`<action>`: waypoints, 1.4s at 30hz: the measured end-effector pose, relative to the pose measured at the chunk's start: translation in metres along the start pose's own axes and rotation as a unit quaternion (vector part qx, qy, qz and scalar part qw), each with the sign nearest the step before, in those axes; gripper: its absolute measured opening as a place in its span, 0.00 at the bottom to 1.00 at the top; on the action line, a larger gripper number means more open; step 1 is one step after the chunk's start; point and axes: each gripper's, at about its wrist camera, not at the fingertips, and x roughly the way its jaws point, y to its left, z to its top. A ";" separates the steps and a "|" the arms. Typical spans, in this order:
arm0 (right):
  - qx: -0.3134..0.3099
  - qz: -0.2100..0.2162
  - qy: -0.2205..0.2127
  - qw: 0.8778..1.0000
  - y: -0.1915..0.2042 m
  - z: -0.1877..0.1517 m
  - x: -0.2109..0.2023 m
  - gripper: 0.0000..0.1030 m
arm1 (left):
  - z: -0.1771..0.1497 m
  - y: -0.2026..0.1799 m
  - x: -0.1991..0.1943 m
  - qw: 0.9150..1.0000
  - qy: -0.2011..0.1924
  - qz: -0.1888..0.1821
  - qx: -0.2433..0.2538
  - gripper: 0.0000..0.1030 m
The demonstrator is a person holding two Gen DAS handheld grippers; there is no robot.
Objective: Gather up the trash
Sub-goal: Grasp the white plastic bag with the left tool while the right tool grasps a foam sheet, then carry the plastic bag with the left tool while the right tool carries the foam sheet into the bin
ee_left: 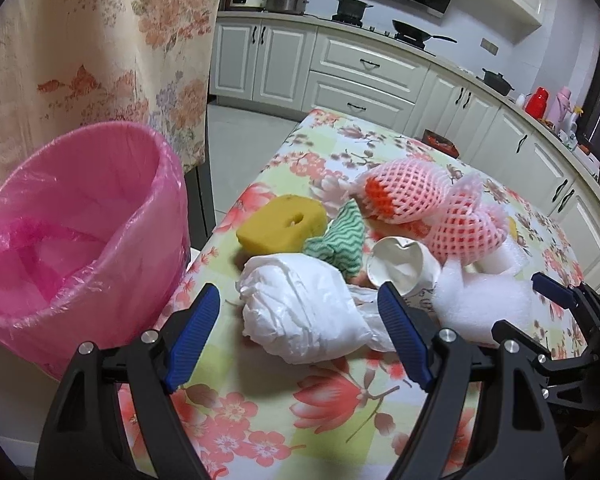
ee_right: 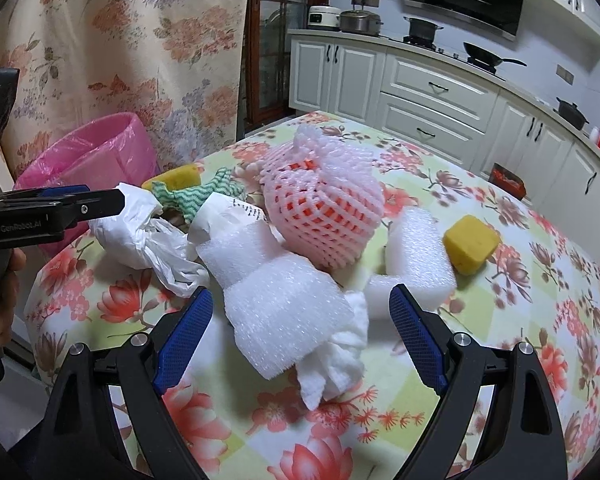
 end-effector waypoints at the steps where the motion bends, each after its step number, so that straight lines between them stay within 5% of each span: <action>1: -0.002 0.001 0.002 1.000 0.001 0.000 0.002 0.82 | -0.001 0.001 0.002 1.000 0.004 -0.001 0.000 0.76; 9: -0.005 0.016 0.016 1.000 0.007 -0.003 0.012 0.82 | -0.008 -0.003 0.018 0.999 0.035 0.000 0.002 0.74; 14: 0.004 0.028 0.028 0.999 0.005 -0.004 0.016 0.62 | -0.009 -0.004 0.021 0.999 0.047 0.001 0.010 0.53; 21: 0.011 0.036 0.025 0.999 0.005 -0.007 0.009 0.58 | -0.011 -0.005 0.016 0.999 0.045 -0.005 0.019 0.43; 42: 0.020 0.023 -0.028 0.999 0.009 0.010 -0.045 0.58 | 0.002 -0.002 -0.042 1.000 -0.014 -0.019 0.015 0.41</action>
